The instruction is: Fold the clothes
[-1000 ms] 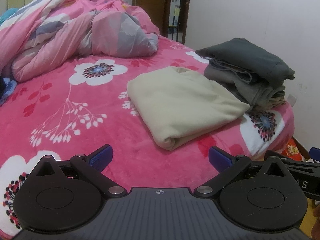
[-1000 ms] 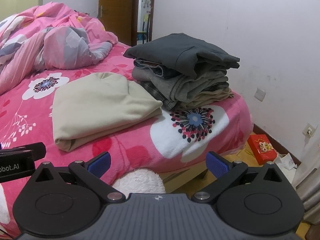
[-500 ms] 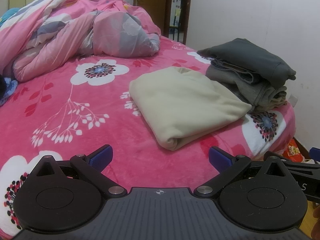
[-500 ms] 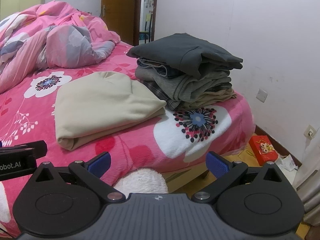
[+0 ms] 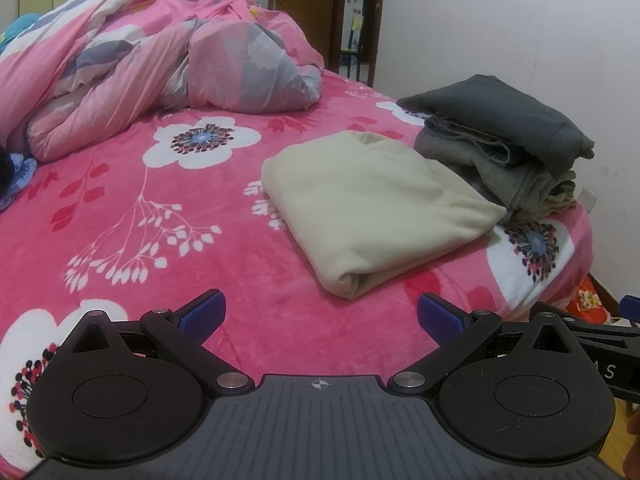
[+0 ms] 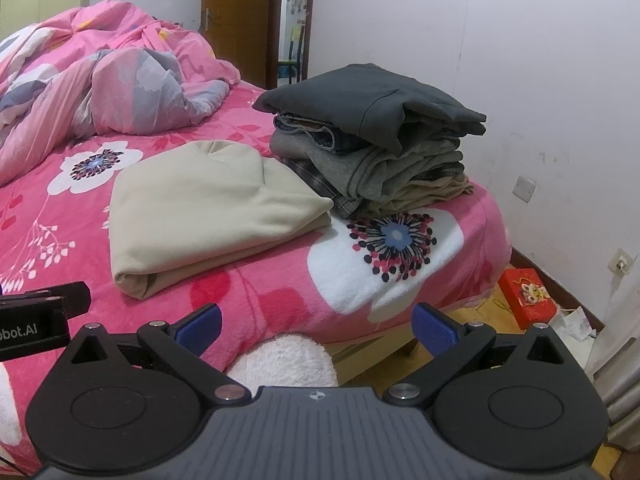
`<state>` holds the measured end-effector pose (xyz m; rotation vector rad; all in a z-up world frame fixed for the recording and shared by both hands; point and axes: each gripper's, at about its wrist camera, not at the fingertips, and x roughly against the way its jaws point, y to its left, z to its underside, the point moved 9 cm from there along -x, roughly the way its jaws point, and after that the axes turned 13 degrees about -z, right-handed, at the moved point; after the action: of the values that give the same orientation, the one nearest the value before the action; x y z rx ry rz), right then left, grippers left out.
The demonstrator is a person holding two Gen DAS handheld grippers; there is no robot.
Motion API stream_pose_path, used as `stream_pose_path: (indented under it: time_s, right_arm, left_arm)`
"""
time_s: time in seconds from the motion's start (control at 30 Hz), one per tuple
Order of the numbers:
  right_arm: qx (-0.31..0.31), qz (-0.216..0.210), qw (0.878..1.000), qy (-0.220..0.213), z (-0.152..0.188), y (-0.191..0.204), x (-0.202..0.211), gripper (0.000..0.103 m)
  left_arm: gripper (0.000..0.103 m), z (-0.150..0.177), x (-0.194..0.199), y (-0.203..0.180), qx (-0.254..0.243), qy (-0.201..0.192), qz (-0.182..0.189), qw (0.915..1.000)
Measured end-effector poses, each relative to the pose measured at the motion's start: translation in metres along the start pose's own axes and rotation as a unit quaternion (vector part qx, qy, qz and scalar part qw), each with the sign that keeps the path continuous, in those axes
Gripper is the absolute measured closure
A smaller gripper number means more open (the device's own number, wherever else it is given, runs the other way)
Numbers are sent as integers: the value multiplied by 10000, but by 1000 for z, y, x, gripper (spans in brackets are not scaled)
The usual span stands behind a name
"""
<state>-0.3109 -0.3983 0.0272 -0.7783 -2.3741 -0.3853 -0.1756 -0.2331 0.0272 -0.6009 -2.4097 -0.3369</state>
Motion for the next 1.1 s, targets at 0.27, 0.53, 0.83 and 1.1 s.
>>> stream_pose_path:
  time_s: [0.27, 0.53, 0.83, 1.1]
  right_arm:
    - [28, -21, 10000, -7, -1, 1, 0, 0]
    - [88, -37, 10000, 15, -2, 5, -2, 0]
    - [122, -55, 9999, 36, -1, 11, -3, 0]
    - [119, -65, 9999, 57, 0, 11, -4, 0]
  left_arm:
    - [0, 0, 0, 1, 24, 11, -16, 10000]
    - [0, 1, -2, 3, 48, 76, -12, 10000]
    - [0, 1, -3, 4, 46, 85, -32, 9999]
    - [0, 2, -3, 5, 44, 94, -49, 9999]
